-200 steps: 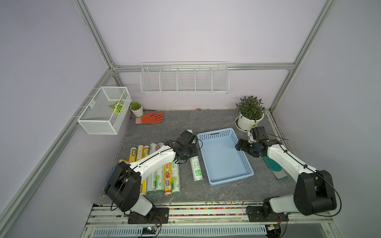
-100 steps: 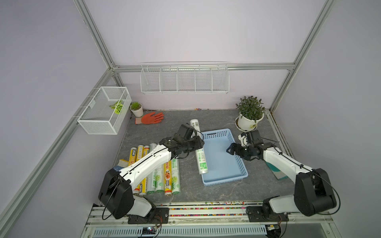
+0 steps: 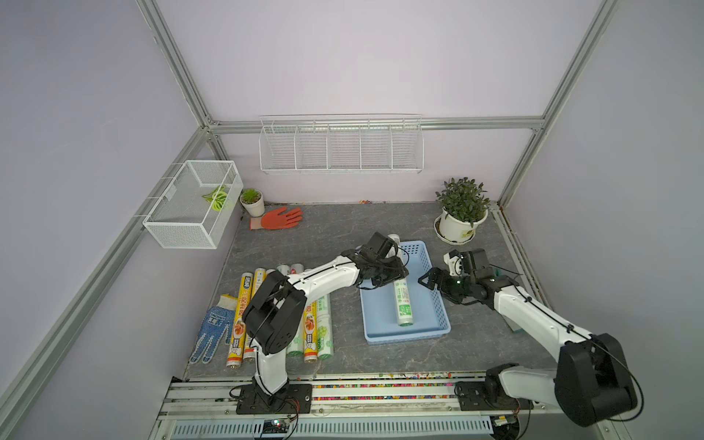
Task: Put the plastic wrap into the basket
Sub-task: Move the basket to the center of the board, then place the plastic wrap in the basket.
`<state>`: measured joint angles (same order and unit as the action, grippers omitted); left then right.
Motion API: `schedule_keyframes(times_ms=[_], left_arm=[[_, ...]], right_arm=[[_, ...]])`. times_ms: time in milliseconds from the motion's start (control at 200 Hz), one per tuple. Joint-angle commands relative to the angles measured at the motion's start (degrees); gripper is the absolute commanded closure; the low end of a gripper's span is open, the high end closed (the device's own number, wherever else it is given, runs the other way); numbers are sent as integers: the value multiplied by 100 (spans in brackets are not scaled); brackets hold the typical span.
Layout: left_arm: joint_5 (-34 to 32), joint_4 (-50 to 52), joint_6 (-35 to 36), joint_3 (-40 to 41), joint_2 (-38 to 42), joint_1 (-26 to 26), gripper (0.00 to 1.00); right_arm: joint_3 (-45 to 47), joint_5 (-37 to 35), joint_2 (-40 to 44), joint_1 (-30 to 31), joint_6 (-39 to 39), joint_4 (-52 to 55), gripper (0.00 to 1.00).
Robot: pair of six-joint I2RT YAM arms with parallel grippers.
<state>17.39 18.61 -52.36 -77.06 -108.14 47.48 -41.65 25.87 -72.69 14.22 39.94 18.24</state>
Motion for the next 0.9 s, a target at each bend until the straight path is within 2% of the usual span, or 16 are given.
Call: schedule_keyframes(times_ms=[0, 325, 535, 760, 895], left_arm=[[428, -658, -226, -335, -229, 94, 82], [765, -895, -407, -618, -892, 239, 80], [892, -1120, -588, -597, -1129, 266, 72], [1105, -1422, -756, -555, -1368, 279, 60], [1183, -1469, -780, -561, -1436, 279, 55]], right_arm=[[163, 102, 134, 16, 294, -227, 7], [340, -394, 149, 19, 654, -345, 7], [421, -457, 157, 21, 754, -442, 7], [375, -1005, 246, 11, 593, -11, 6], [355, -1018, 208, 11, 493, 52, 6]])
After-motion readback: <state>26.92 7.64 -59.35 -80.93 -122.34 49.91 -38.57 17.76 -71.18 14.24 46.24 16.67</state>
